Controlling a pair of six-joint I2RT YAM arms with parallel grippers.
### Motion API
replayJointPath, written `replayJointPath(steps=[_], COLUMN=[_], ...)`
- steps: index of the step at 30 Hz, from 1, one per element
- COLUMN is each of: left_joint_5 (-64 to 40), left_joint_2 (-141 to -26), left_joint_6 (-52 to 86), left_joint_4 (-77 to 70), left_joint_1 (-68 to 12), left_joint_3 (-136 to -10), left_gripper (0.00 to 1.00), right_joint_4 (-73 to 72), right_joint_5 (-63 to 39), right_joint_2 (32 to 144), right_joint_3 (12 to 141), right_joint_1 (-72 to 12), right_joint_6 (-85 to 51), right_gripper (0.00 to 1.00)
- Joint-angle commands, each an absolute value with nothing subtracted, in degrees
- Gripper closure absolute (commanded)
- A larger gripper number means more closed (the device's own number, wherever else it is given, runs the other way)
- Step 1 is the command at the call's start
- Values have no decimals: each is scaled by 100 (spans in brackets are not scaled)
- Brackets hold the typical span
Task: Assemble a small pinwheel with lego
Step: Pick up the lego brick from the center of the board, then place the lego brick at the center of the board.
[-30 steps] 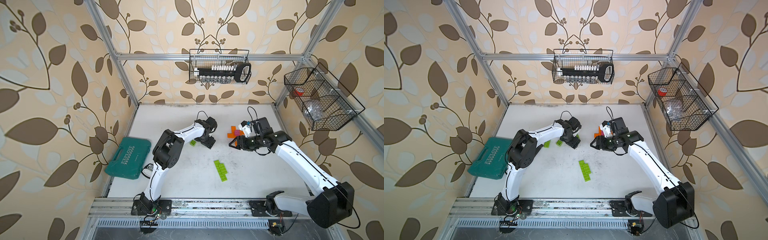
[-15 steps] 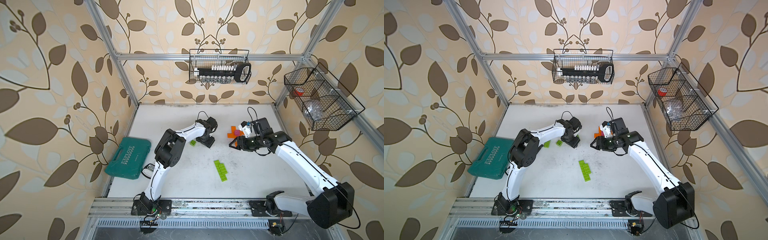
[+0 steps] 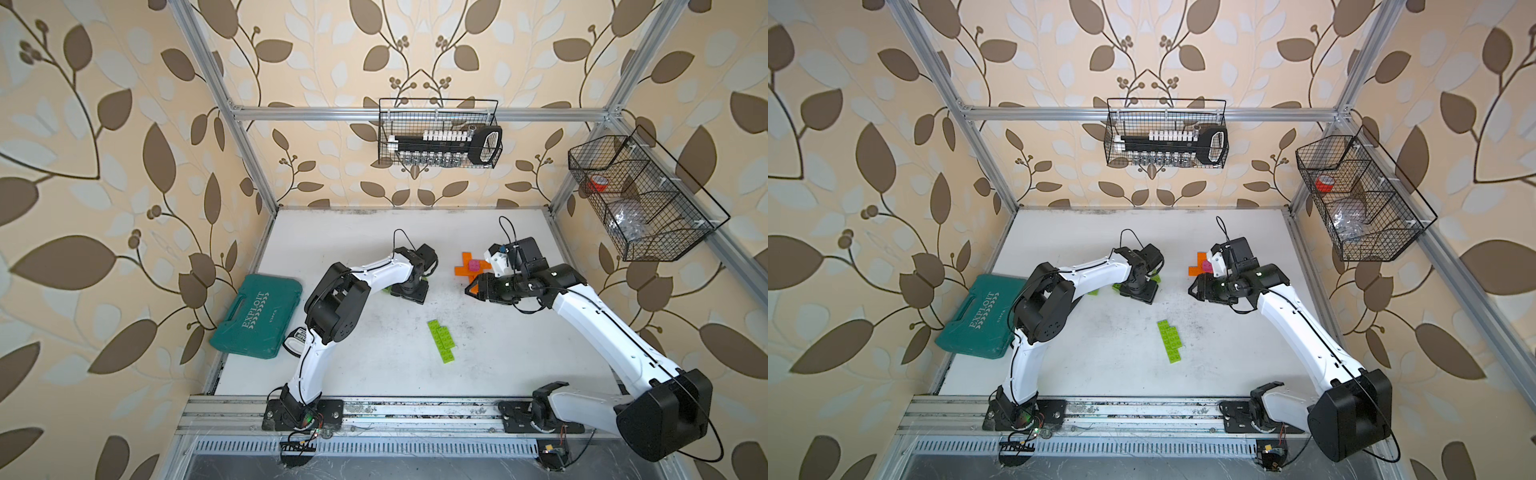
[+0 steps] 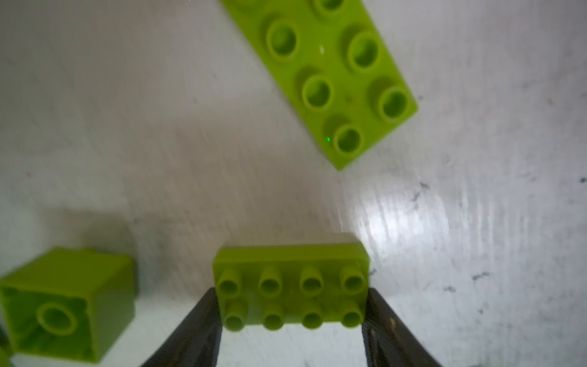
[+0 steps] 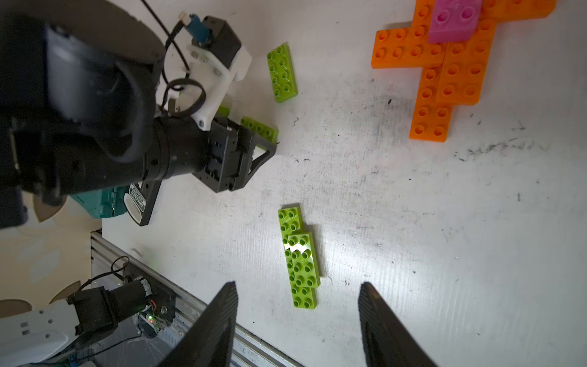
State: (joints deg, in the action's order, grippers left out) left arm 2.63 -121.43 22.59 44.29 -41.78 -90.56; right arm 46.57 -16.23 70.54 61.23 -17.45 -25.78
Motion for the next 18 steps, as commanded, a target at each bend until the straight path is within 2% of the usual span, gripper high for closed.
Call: replayJointPath(steps=[1,11,18], left_joint_5=[343,393,313], left_joint_2=[-11796,-11707,-11776], left_joint_6=[3494,4858,5080], left_joint_4=[4704,4538,4425], left_joint_1=[-4438,-4912,-4911], left_joint_3=[-8930,-8638,-8685], left_gripper=[37,35,25], right_joint_4=[4831,4780,4852], right_joint_5=[-1165,-669,-631], right_joint_2=[7009,6753,6784], right_joint_3=[5985,5531,5537], right_joint_1=[-1723,-1762,-1758], right_joint_6=[-2943,-3586,-3578], right_gripper=[42,42,42])
